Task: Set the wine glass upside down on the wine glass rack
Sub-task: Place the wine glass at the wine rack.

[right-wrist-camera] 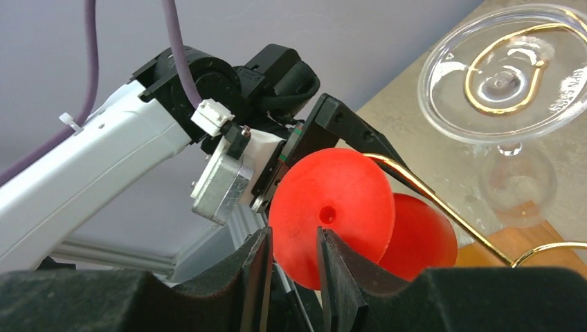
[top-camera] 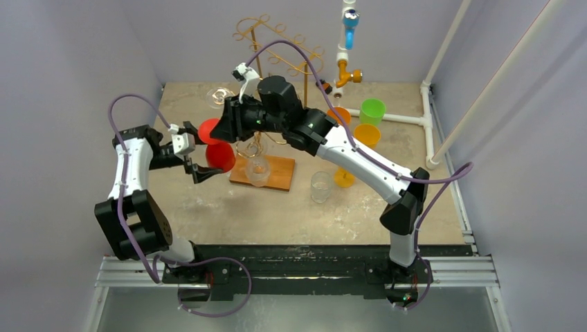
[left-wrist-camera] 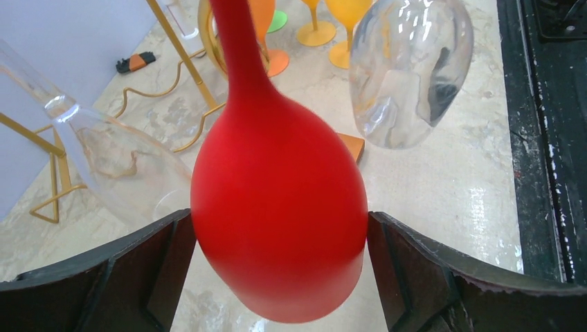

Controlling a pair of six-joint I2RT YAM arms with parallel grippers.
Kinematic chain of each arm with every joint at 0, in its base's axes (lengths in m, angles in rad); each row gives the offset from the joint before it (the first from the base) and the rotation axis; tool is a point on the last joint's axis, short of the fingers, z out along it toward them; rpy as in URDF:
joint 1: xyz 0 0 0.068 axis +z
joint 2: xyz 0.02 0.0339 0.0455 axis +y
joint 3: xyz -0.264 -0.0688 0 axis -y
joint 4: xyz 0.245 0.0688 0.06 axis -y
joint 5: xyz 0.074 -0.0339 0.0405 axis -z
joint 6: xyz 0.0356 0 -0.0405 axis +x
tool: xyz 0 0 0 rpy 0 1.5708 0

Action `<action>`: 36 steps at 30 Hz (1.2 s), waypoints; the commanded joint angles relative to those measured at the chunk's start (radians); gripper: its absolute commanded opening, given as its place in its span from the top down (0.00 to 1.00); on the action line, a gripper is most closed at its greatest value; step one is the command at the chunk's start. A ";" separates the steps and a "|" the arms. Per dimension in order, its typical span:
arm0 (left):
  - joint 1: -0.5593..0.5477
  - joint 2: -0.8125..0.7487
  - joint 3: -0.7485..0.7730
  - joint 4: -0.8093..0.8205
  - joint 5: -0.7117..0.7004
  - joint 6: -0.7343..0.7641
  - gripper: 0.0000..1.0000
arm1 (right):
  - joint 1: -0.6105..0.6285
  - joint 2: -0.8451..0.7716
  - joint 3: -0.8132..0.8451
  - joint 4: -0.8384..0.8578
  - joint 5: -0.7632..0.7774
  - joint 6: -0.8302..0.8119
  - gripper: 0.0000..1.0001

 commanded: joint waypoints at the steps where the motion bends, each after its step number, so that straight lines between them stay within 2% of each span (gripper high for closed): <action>1: 0.031 -0.030 0.037 0.001 -0.023 -0.005 0.00 | -0.012 -0.055 0.022 0.004 0.002 -0.017 0.63; 7: 0.105 -0.081 0.041 0.000 -0.057 -0.064 0.00 | -0.045 -0.072 0.086 -0.039 -0.010 -0.026 0.62; 11: 0.173 -0.104 0.092 0.000 -0.075 -0.153 0.00 | -0.101 -0.099 0.124 -0.069 -0.021 -0.030 0.56; 18: 0.188 -0.107 0.219 0.002 -0.222 -0.378 0.00 | -0.238 -0.178 0.062 -0.077 -0.024 -0.039 0.41; 21: 0.190 -0.098 0.292 -0.001 -0.276 -0.475 0.00 | -0.298 -0.221 0.006 -0.083 -0.010 -0.050 0.31; 24: 0.190 -0.079 0.391 0.011 -0.329 -0.596 0.00 | -0.347 -0.258 -0.042 -0.100 0.029 -0.086 0.25; 30: 0.189 -0.007 0.621 0.166 -0.474 -1.026 0.00 | -0.382 -0.348 -0.187 -0.102 0.070 -0.137 0.19; 33: 0.189 0.024 0.695 0.197 -0.516 -1.179 0.00 | -0.388 -0.385 -0.250 -0.100 0.078 -0.148 0.11; 35: 0.189 0.035 0.722 0.213 -0.524 -1.248 0.00 | -0.400 -0.391 -0.270 -0.105 0.078 -0.150 0.02; 36: 0.189 0.037 0.730 0.221 -0.523 -1.274 0.00 | -0.408 -0.390 -0.274 -0.106 0.068 -0.149 0.01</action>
